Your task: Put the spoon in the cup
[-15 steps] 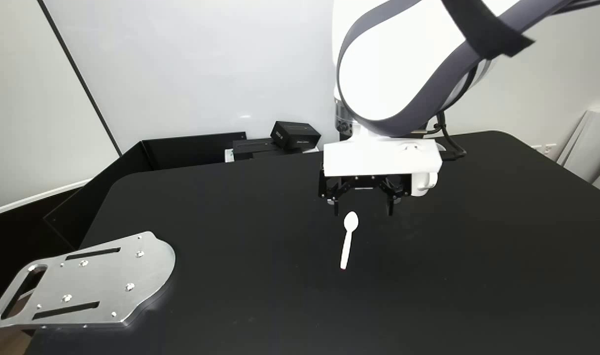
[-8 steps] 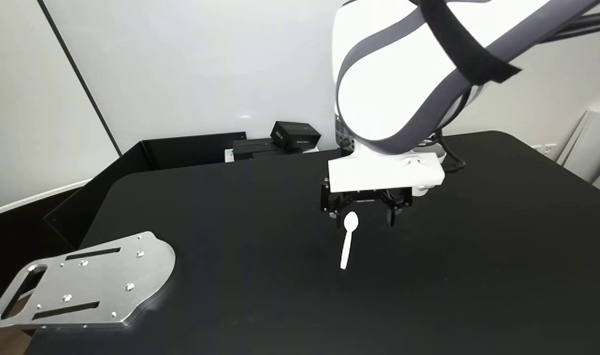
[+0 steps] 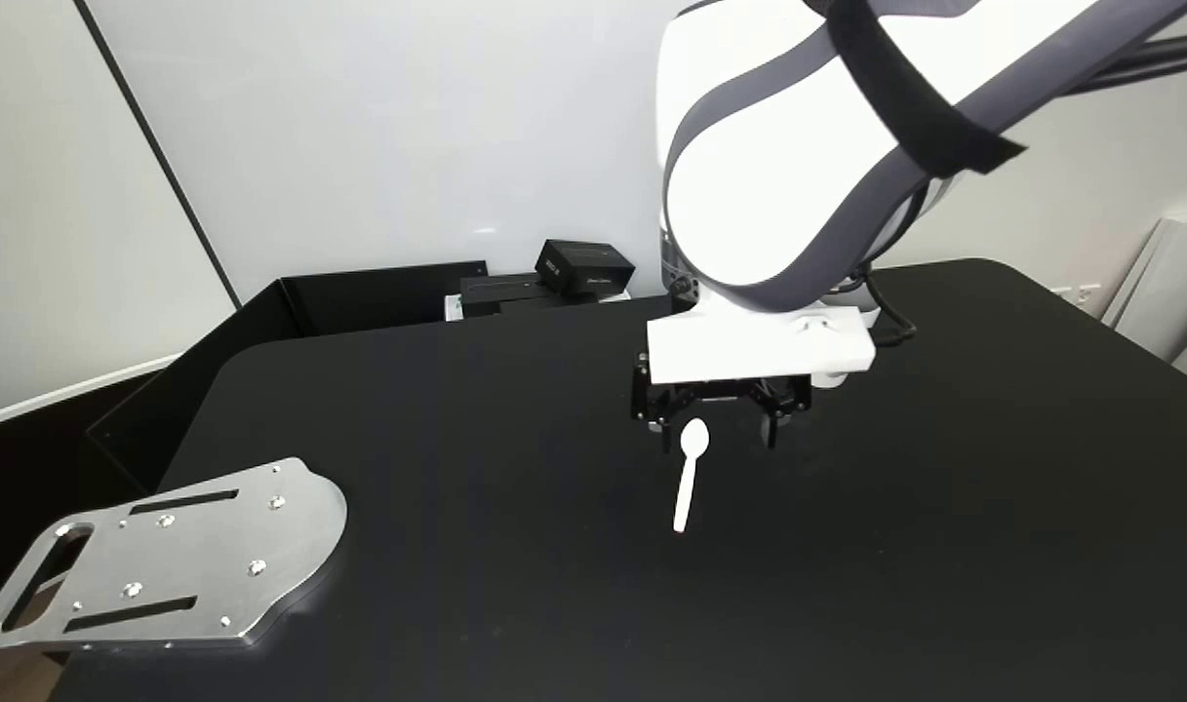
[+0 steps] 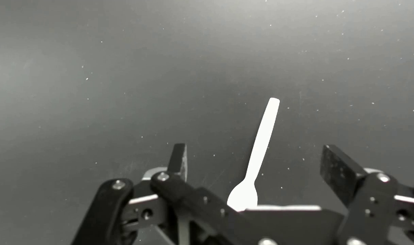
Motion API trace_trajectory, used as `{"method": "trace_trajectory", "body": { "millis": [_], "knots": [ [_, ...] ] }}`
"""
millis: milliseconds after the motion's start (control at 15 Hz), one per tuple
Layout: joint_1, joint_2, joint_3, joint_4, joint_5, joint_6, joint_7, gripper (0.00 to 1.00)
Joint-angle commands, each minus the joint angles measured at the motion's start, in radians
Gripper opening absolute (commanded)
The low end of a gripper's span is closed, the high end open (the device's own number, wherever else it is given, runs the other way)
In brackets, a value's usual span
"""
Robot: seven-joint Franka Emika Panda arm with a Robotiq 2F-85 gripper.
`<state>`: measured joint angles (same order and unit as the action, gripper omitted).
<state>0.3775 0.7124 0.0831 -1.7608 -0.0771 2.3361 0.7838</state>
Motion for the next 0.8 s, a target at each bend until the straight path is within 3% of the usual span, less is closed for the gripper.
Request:
{"method": "trace_trajectory", "body": {
  "millis": [0,733],
  "knots": [
    [0.031,0.036,-0.024,0.015,0.021,0.048,0.043,1.00],
    [0.161,0.167,-0.133,0.080,0.012,0.176,0.307,1.00]
  ]
}}
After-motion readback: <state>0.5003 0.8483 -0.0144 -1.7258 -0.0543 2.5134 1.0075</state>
